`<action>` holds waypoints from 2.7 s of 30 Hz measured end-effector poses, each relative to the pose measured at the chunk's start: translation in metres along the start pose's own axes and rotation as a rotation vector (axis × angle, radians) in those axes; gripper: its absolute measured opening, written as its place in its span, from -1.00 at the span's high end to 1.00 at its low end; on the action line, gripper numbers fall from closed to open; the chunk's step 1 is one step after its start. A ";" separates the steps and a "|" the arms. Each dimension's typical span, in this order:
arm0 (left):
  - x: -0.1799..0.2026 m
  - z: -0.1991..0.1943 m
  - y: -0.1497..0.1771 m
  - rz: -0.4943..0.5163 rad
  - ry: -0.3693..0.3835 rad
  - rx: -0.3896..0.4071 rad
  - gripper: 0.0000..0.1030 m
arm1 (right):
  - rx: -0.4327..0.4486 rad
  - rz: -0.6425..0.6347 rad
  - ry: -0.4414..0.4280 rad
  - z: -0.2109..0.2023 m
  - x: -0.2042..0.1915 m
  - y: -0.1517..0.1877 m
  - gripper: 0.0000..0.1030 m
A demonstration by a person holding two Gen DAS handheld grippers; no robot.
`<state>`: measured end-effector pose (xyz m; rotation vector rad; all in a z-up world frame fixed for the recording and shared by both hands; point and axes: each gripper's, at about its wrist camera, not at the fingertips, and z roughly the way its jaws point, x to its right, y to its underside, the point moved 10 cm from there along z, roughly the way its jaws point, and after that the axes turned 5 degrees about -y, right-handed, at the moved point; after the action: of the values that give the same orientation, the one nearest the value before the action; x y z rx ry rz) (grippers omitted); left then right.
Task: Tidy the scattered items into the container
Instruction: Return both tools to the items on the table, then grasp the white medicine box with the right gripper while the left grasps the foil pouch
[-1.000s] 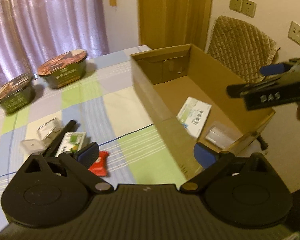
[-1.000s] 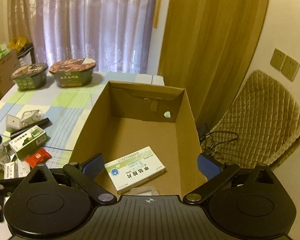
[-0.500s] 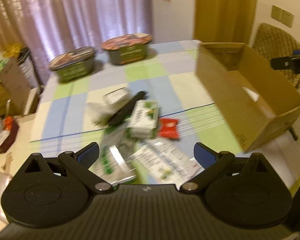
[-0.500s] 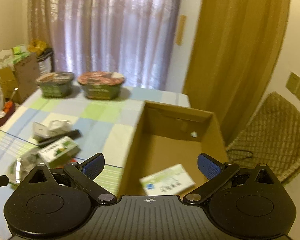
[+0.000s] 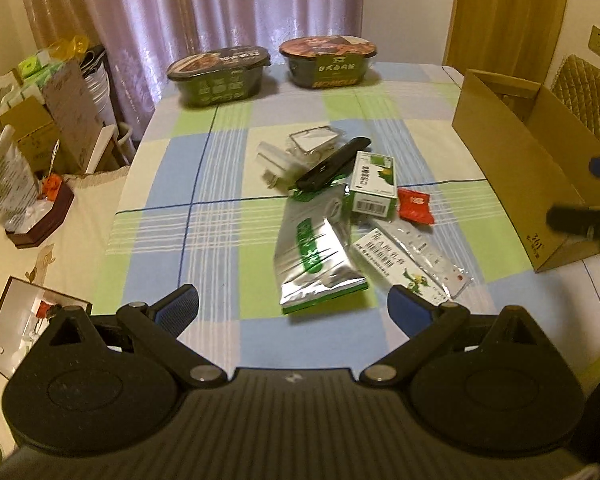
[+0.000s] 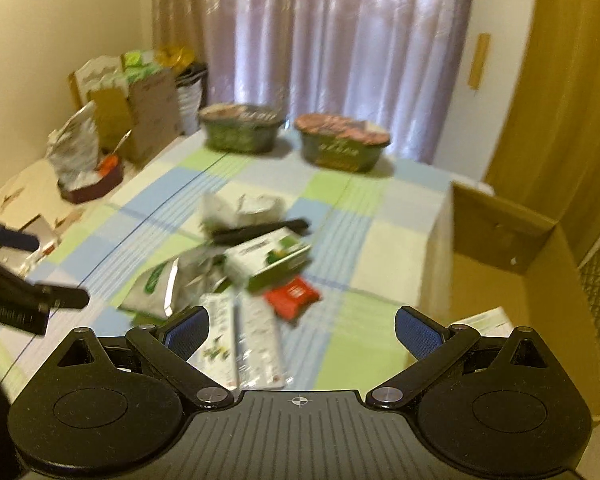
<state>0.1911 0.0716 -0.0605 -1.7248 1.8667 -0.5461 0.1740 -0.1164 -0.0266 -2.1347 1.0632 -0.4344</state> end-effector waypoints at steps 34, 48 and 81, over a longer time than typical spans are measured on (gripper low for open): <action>-0.005 0.106 -0.019 -0.026 0.166 -0.138 -0.92 | -0.210 -0.018 -0.144 0.120 -0.053 0.056 -0.22; 0.008 0.160 -0.035 -0.008 0.261 -0.214 -0.83 | -0.256 -0.084 -0.161 0.161 -0.053 0.061 -0.22; 0.023 0.139 0.031 0.221 0.384 -0.427 -0.33 | -0.323 -0.026 -0.173 0.116 -0.056 0.114 -0.48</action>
<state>0.2539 0.0603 -0.1903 -1.7211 2.5631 -0.4345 0.1421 -0.0676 -0.1887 -2.4197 1.0642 -0.0883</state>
